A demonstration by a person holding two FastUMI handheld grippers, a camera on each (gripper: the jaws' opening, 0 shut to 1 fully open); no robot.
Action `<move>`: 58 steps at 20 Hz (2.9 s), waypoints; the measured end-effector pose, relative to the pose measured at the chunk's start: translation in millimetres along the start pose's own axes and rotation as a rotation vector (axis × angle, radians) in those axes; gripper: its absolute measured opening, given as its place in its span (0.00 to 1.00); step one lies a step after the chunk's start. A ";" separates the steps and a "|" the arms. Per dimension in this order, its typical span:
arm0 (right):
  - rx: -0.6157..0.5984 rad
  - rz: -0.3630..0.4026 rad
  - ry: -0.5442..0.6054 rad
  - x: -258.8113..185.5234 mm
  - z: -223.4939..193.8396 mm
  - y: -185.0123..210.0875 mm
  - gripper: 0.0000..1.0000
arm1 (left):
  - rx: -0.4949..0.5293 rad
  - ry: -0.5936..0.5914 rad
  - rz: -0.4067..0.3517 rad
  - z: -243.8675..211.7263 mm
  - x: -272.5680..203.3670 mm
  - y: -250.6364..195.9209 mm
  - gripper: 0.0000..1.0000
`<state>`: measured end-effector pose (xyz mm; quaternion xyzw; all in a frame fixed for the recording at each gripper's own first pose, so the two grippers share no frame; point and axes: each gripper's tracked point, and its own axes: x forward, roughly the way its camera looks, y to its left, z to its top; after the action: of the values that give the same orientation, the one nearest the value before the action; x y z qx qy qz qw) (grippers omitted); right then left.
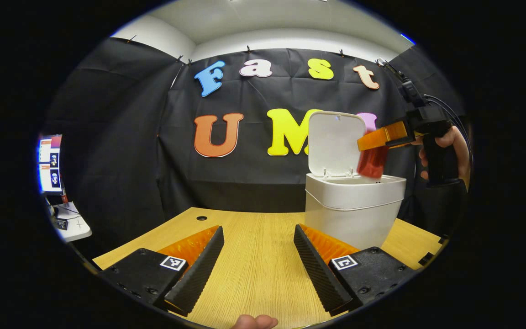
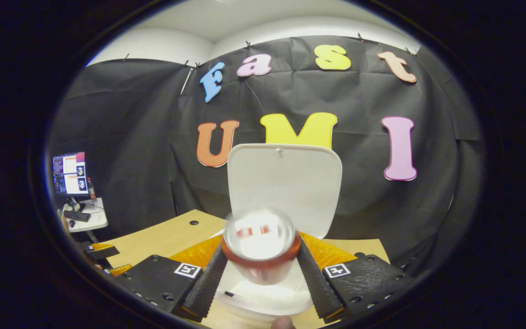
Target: Press the lid of the desktop garbage bin to open it, pick up the crumpled paper on the desktop and throw it into the bin, then pick up the pop can on the desktop and drop it into the bin, and finally close the garbage bin lid.
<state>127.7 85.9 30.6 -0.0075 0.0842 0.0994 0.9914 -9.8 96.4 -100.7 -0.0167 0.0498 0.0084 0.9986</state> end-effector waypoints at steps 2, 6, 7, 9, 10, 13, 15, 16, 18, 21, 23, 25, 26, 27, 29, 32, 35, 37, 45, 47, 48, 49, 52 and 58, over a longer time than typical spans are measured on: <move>-0.019 -0.014 -0.021 0.0 7.2 -0.4 0.82 | 0.004 0.002 -0.004 -0.8 0.0 -1.6 0.99; -0.019 -0.038 -0.100 0.2 38.9 -2.7 0.83 | 0.000 0.000 -0.015 -0.3 1.3 -2.6 0.99; -0.015 -0.050 -0.126 1.9 51.7 -5.8 0.85 | 0.000 -0.001 -0.017 0.3 2.7 -3.2 0.99; -0.031 -0.089 -0.177 6.4 74.5 -11.9 0.88 | -0.008 -0.001 -0.022 1.7 3.8 -3.4 0.99; -0.049 -0.112 -0.207 9.8 86.5 -14.8 0.88 | -0.015 -0.004 -0.029 3.6 4.3 -4.8 0.99; -0.094 -0.168 -0.294 23.3 115.5 -19.9 0.88 | -0.018 -0.016 -0.036 8.6 7.9 -2.5 0.99; -0.083 -0.164 -0.340 31.4 127.9 -12.0 0.88 | -0.016 -0.022 -0.036 10.9 10.1 -1.0 0.99; -0.082 -0.165 -0.357 35.2 134.1 -9.2 0.87 | -0.016 -0.023 -0.036 11.7 11.3 0.0 0.99; -0.060 -0.149 -0.376 45.1 141.0 -1.8 0.87 | -0.012 -0.024 -0.032 10.8 13.3 2.6 0.99; -0.026 -0.180 -0.414 60.8 153.3 -7.5 0.87 | -0.004 -0.019 -0.026 9.5 13.8 9.3 0.99; -0.006 -0.201 -0.426 71.6 155.3 -14.6 0.87 | -0.002 -0.019 -0.021 8.8 14.3 13.3 0.99; 0.032 -0.213 -0.419 78.8 153.5 -24.0 0.87 | 0.001 -0.020 -0.017 10.7 14.6 16.8 0.99; 0.060 -0.215 -0.404 82.4 149.4 -28.4 0.87 | 0.000 -0.021 -0.017 10.3 16.0 17.9 0.99; 0.078 -0.215 -0.390 84.5 146.2 -30.1 0.87 | -0.001 -0.022 -0.018 11.1 16.2 18.0 0.99; 0.076 -0.233 -0.380 85.3 145.9 -36.5 0.87 | -0.002 -0.024 -0.024 11.0 17.0 14.9 0.99; 0.068 -0.229 -0.375 86.4 144.6 -36.2 0.87 | 0.012 -0.027 -0.031 13.2 15.4 11.5 0.99; 0.036 -0.230 -0.373 82.1 145.0 -34.0 0.87 | 0.007 -0.022 -0.030 11.5 14.5 10.0 0.99; 0.037 -0.222 -0.362 80.7 141.5 -33.0 0.86 | -0.011 -0.021 -0.032 11.3 13.7 8.6 0.99; 0.072 -0.203 -0.278 49.6 123.1 -22.9 0.87 | -0.026 -0.017 -0.032 8.1 6.3 6.8 0.99; 0.081 -0.200 -0.251 39.6 116.0 -19.1 0.89 | -0.035 -0.007 -0.028 5.0 4.3 6.5 0.99; 0.073 -0.202 -0.239 34.6 112.7 -17.6 0.85 | -0.045 -0.005 -0.032 4.1 2.3 5.0 0.99; 0.060 -0.203 -0.232 29.7 109.8 -16.0 0.87 | -0.054 -0.004 -0.039 3.9 0.5 0.0 0.99; 0.041 -0.199 -0.202 17.1 96.0 -10.6 0.92 | -0.048 -0.014 -0.041 5.8 -6.2 -4.4 0.99; 0.023 -0.189 -0.101 -3.3 52.1 -2.8 0.88 | -0.003 -0.037 -0.017 7.8 -17.2 -12.8 0.99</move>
<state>133.7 84.2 82.5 0.0010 0.0343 0.0046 0.9994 -25.9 83.6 -90.9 -0.0182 0.0311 0.0002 0.9994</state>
